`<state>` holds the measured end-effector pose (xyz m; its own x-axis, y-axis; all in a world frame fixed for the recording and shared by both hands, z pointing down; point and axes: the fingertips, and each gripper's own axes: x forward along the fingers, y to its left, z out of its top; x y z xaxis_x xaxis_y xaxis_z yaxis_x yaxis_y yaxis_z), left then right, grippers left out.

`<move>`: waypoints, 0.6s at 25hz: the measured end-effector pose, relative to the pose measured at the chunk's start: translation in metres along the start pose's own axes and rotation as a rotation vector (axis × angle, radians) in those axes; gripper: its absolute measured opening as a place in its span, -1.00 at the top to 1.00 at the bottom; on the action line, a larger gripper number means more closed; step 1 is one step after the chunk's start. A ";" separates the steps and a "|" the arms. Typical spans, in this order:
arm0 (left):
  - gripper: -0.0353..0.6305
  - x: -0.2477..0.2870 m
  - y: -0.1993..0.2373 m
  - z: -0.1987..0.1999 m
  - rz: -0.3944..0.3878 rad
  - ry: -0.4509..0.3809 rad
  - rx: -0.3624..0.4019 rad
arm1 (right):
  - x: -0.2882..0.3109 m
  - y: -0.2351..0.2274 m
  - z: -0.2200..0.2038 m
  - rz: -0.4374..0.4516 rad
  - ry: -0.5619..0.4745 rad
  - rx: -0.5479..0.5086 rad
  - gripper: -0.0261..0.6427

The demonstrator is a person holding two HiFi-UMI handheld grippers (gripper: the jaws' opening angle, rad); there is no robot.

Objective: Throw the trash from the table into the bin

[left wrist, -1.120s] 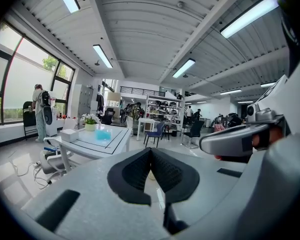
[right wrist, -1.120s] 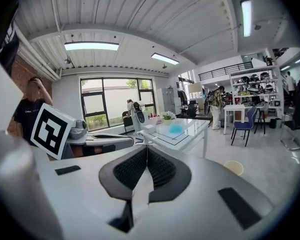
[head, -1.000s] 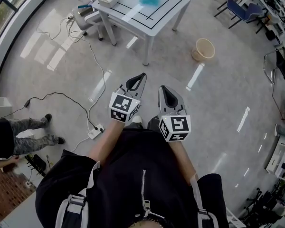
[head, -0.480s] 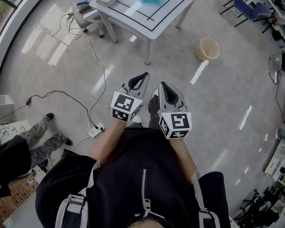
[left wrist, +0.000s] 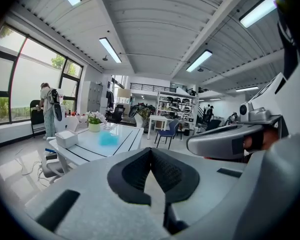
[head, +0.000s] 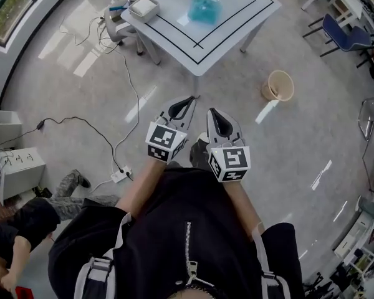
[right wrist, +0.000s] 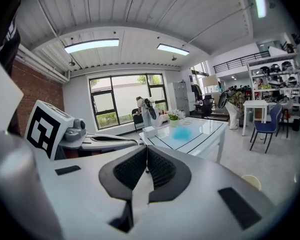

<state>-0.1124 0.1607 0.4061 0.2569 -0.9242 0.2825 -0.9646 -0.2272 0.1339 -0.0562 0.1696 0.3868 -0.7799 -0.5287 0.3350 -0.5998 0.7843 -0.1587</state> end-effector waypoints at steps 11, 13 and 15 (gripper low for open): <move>0.88 0.066 0.025 0.025 0.107 0.011 -0.023 | 0.050 -0.066 0.032 0.105 0.008 0.001 0.89; 0.88 0.071 0.029 0.024 0.120 0.021 -0.029 | 0.057 -0.072 0.031 0.116 0.020 0.009 0.89; 0.88 0.076 0.033 0.025 0.126 0.022 -0.035 | 0.064 -0.075 0.031 0.127 0.029 0.012 0.89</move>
<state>-0.1263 0.0755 0.4082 0.1356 -0.9376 0.3201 -0.9867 -0.0987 0.1290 -0.0666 0.0673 0.3913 -0.8442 -0.4160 0.3380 -0.4992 0.8400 -0.2129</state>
